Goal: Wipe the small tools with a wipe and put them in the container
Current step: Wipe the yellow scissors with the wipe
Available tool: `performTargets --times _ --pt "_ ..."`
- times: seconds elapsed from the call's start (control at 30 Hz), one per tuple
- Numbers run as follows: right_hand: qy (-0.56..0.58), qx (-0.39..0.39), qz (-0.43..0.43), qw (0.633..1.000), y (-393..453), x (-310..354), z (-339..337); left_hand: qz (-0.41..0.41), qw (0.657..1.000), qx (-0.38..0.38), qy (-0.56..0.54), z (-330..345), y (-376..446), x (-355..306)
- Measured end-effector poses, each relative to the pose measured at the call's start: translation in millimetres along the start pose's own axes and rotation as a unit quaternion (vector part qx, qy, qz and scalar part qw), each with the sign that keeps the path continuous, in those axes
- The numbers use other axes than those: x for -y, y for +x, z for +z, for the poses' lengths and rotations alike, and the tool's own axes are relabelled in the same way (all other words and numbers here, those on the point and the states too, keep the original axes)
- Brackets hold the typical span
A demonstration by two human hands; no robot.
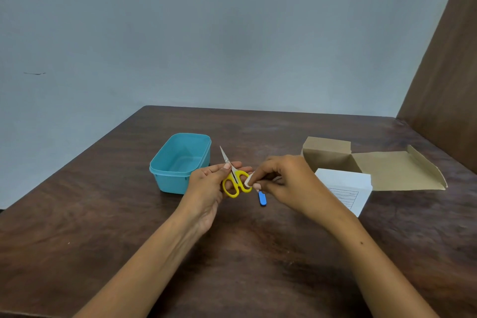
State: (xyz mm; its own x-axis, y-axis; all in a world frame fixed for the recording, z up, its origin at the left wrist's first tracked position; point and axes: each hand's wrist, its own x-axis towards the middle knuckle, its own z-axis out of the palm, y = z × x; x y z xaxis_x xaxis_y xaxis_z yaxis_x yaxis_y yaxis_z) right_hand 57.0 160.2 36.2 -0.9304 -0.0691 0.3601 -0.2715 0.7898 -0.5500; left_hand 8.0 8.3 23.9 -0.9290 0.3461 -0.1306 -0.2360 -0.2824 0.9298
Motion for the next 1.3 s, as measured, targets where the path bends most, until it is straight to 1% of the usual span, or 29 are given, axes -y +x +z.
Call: performTargets --times 0.17,0.23,0.3,0.37,0.47,0.53,0.7,0.73,0.8,0.87,0.97,1.07,1.13,1.2,1.23,1.3 --pt "0.024 0.029 0.012 0.999 -2 2 -1 -0.003 1.000 -0.008 -0.015 -1 2 -1" --pt "0.066 0.004 0.038 0.997 -2 1 0 -0.006 1.000 -0.001 -0.018 -3 3 -1" --pt "0.102 -0.043 0.060 0.992 -1 -1 2 -0.012 1.000 0.013 -0.010 -4 4 -1" --pt "0.115 -0.074 0.069 0.988 1 -1 4 -0.016 0.999 0.031 0.000 -3 3 -1" --pt "0.119 -0.092 0.070 0.986 2 -1 4 -0.022 0.997 0.071 0.005 0 -1 -1" --pt "0.128 -0.091 0.069 0.985 2 -1 4 -0.020 0.996 0.083 0.002 1 -2 -2" --pt "0.184 -0.054 0.073 0.979 2 -5 2 -0.017 0.997 0.076 -0.009 2 -2 0" --pt "0.180 -0.052 0.071 0.980 2 -5 1 -0.019 0.997 0.075 -0.009 3 -2 1" --pt "0.128 -0.054 0.054 0.989 2 -5 0 -0.021 0.998 0.065 -0.006 2 -2 1" --pt "0.054 -0.046 0.008 0.997 2 -2 2 -0.022 0.999 0.037 -0.012 0 0 -1" --pt "-0.040 0.001 -0.069 0.997 0 1 7 -0.015 0.999 0.010 -0.027 -5 3 -3" --pt "-0.074 0.031 -0.111 0.991 -1 1 10 -0.012 1.000 0.007 -0.006 -4 1 -2" --pt "-0.088 0.035 -0.136 0.986 -1 3 14 -0.007 1.000 0.005 0.026 -2 1 0" --pt "-0.103 0.008 -0.144 0.984 0 5 19 0.005 0.998 0.012 0.064 0 0 3" --pt "-0.108 -0.019 -0.137 0.985 0 5 21 0.010 0.996 0.019 0.081 1 0 4" --pt "-0.108 -0.097 -0.106 0.984 1 4 19 0.014 0.994 0.040 0.104 3 -1 6"
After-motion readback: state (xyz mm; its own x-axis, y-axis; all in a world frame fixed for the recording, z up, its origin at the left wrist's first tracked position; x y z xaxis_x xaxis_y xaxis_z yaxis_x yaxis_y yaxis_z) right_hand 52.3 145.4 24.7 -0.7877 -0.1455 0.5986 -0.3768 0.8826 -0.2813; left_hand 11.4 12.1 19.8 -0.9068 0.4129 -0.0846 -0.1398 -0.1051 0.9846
